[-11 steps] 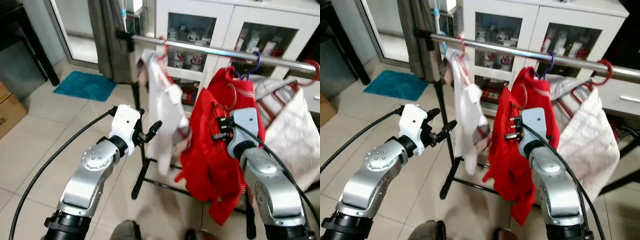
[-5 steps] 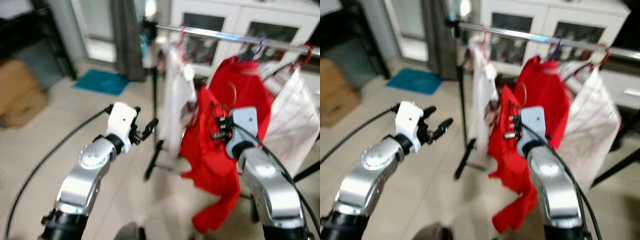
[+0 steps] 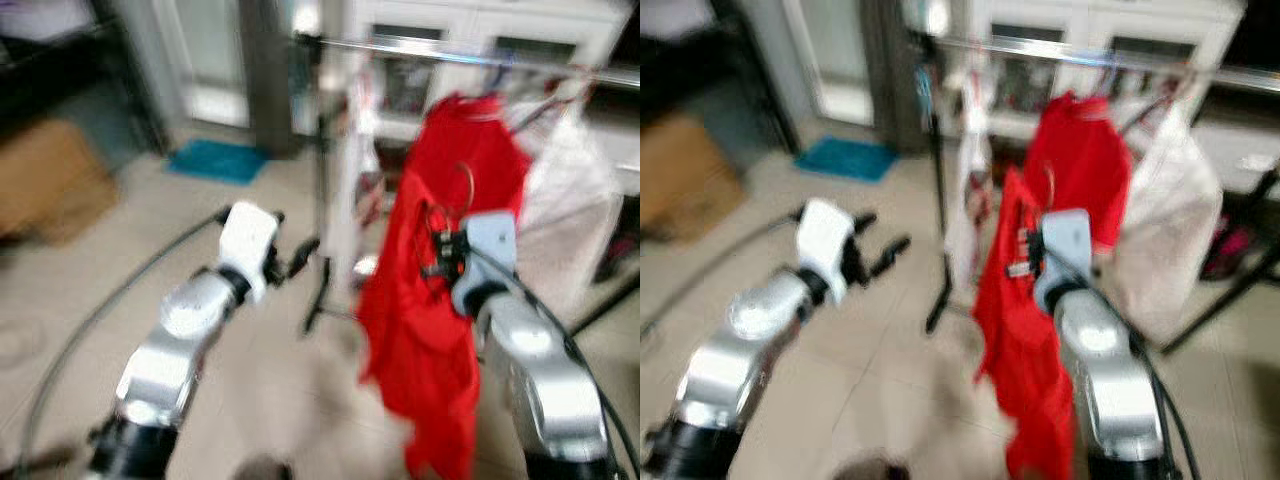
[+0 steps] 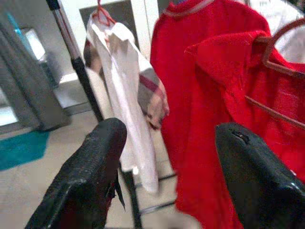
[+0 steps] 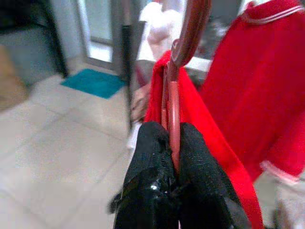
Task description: Hang hanger
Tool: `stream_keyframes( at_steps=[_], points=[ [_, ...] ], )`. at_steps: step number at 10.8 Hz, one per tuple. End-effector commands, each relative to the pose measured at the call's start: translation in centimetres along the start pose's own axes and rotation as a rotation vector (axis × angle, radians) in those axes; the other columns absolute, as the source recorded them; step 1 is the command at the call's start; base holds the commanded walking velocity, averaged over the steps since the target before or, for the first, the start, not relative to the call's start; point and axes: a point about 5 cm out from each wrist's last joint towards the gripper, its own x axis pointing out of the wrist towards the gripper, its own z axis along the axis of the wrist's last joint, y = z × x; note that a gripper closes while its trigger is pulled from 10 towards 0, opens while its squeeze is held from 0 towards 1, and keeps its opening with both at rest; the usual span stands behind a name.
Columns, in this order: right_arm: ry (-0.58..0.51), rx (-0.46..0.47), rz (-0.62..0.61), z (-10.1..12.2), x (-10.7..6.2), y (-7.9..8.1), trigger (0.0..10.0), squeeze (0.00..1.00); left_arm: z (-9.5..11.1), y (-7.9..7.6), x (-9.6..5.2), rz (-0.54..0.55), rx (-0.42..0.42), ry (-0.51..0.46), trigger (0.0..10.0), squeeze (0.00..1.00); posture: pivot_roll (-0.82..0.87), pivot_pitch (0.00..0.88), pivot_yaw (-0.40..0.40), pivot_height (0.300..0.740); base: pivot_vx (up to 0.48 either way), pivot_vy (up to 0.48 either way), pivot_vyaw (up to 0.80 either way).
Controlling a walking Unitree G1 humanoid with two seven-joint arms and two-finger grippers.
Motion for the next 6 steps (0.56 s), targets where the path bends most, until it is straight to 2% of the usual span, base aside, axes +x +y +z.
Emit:
stream_keyframes(
  at_steps=[1,2,3,5,6],
  points=[
    [-0.081,0.016,0.03,1.7,-0.1,0.2,7.8,0.0,0.6,0.2,0.5,-0.011,0.043,-0.013,10.0,0.0,-0.01,0.026,0.036,0.74,0.0,0.0,0.0],
    [-0.097,0.016,0.043,2.1,-0.1,0.4,10.0,0.0,0.6,0.4,0.7,-0.002,0.053,-0.013,10.0,0.0,-0.01,0.025,0.037,0.74,0.0,0.0,0.0],
    [-0.105,0.019,0.048,2.4,-0.1,0.5,10.0,0.0,0.7,0.4,0.8,-0.003,0.053,-0.016,10.0,0.0,-0.01,0.024,0.036,0.74,0.0,0.0,0.0],
    [-0.154,0.122,0.107,3.4,-0.1,1.1,10.0,0.0,1.5,0.3,2.3,-0.029,0.093,-0.036,10.0,0.0,-0.01,0.021,0.027,0.74,0.0,0.0,0.0],
    [-0.177,0.156,0.152,3.9,-0.1,1.5,10.0,0.0,2.0,0.0,3.1,-0.076,0.089,-0.05,10.0,0.1,-0.01,0.019,0.025,0.74,0.0,0.0,0.0]
  ],
)
